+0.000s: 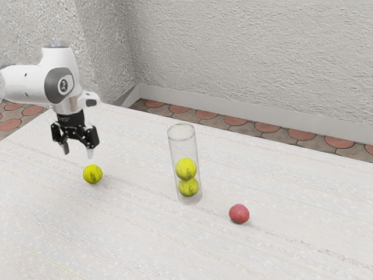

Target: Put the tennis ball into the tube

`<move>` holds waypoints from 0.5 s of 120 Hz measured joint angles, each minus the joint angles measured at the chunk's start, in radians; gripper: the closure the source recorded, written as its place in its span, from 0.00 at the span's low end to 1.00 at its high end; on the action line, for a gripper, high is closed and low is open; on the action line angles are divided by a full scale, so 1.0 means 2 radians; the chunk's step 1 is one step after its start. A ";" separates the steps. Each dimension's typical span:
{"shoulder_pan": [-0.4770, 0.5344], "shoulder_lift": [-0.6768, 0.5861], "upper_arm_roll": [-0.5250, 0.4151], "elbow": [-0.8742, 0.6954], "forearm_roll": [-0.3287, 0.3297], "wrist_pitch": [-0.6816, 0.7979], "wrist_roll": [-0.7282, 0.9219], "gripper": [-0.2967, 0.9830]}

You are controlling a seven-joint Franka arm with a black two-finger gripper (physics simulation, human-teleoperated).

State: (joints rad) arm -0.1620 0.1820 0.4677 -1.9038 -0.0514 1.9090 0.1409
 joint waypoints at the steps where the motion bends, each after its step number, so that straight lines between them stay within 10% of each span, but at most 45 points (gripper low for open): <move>1: 0.000 0.000 0.000 0.000 0.000 0.000 0.000 0.25; 60: 0.005 0.024 0.000 -0.012 -0.014 0.019 0.009 0.25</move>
State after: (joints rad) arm -0.1528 0.2301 0.4669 -1.9273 -0.0785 1.9467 0.1584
